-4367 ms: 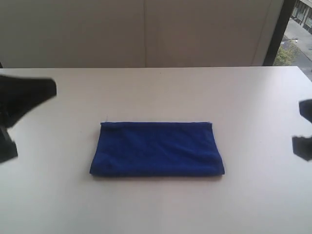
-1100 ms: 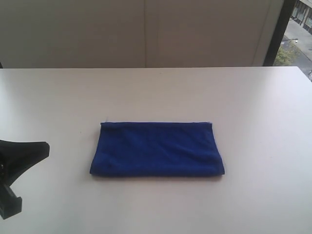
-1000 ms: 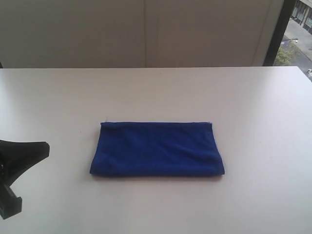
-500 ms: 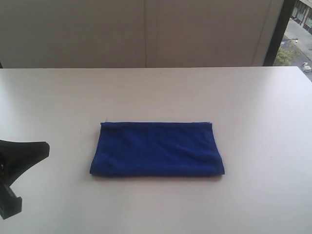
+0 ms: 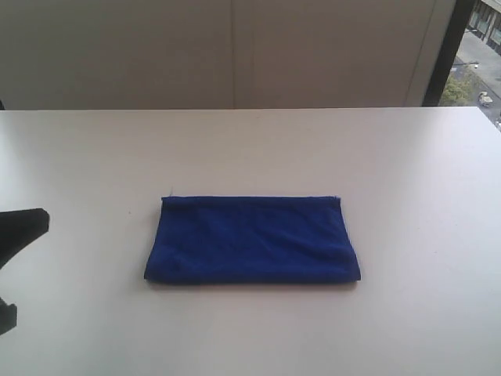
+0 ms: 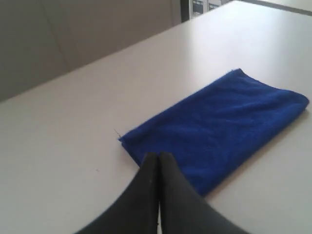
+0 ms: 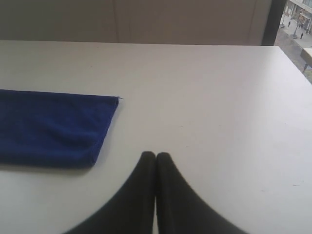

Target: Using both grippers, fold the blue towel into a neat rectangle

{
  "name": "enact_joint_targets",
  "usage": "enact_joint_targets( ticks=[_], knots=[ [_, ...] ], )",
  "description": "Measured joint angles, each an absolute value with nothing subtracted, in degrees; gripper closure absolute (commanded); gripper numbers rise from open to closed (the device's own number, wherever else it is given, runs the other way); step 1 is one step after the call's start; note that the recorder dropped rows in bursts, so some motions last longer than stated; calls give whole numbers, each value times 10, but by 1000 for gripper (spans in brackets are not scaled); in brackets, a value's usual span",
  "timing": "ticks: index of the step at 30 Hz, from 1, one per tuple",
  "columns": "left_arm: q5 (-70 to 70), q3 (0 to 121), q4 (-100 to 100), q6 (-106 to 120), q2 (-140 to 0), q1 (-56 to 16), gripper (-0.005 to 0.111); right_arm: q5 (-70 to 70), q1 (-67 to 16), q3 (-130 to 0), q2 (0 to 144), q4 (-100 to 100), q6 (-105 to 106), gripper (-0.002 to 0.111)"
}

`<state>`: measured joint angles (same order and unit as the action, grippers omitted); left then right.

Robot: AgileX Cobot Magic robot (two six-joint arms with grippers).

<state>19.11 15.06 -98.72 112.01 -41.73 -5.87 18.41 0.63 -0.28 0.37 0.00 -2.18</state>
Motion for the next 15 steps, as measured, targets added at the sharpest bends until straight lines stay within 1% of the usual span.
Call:
enact_joint_targets(
  ticks=[6,8,10,15],
  knots=[
    [184,151,-987,1120,-285,-59,107,184,6,-3,4,0,-22,108],
    [190,151,-987,1055,-224,-57,107,184,6,-3,4,0,-22,108],
    [204,151,-987,914,-153,-46,107,184,6,-3,4,0,-22,108],
    [190,151,-987,424,-35,-23,107,184,6,-3,4,0,-22,108]
  ],
)
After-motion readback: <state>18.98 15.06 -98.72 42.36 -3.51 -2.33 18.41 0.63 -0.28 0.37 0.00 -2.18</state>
